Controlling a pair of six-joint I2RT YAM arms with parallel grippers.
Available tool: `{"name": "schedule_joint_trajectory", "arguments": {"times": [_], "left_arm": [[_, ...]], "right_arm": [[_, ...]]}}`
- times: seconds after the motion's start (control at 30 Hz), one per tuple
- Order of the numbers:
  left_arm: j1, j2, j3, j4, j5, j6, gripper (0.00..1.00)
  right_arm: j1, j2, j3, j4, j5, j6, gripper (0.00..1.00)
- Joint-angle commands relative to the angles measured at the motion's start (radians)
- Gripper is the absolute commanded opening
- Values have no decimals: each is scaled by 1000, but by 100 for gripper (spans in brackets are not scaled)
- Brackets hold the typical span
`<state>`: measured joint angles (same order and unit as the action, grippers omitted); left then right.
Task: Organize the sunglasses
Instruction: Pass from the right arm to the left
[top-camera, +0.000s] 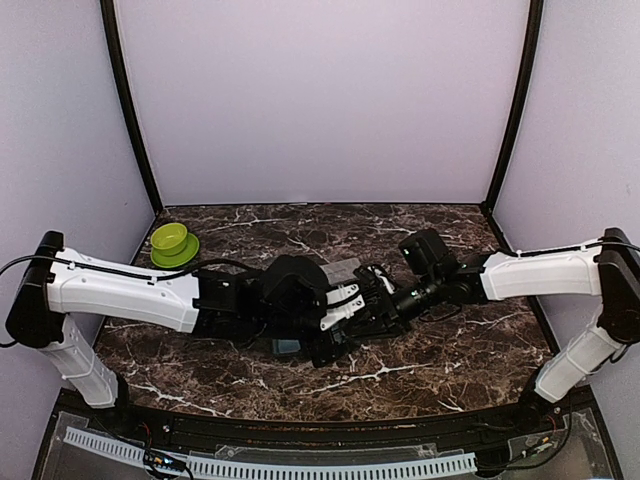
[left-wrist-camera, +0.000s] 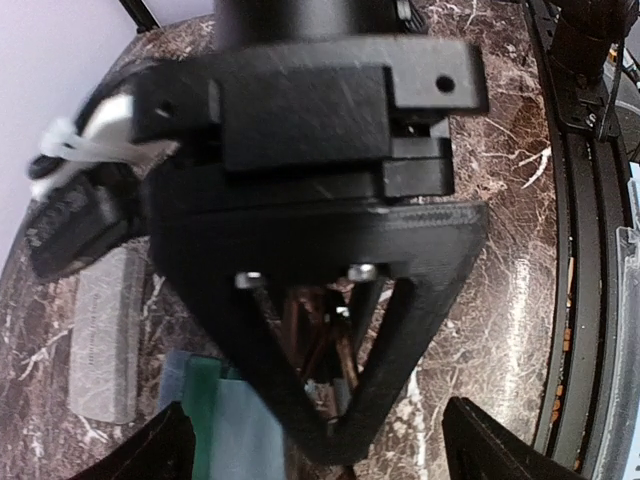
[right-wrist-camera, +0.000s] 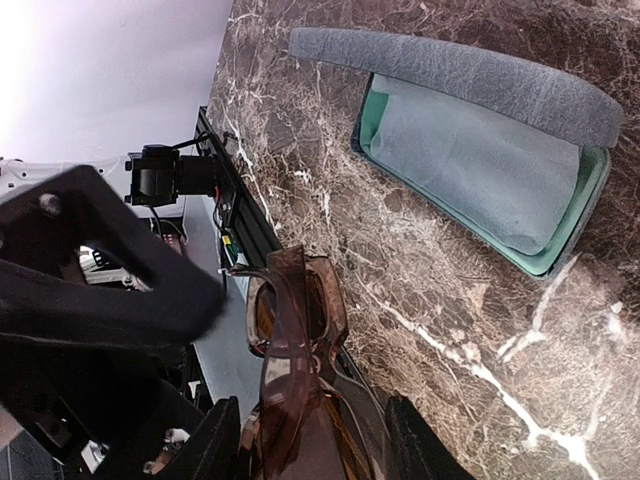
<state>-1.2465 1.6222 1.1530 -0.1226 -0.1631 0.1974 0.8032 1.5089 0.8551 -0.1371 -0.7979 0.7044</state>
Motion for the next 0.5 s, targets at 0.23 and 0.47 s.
{"name": "schedule_joint_trajectory", "arguments": {"times": [0.23,0.47], "left_arm": [[-2,55,14,-126,27,-77,87],[-2,88,38,-129,-23,-55,70]], "right_arm": [[-6,-34,-2,44,10,2,9],[-7,-33,-7,53,4,12,9]]}}
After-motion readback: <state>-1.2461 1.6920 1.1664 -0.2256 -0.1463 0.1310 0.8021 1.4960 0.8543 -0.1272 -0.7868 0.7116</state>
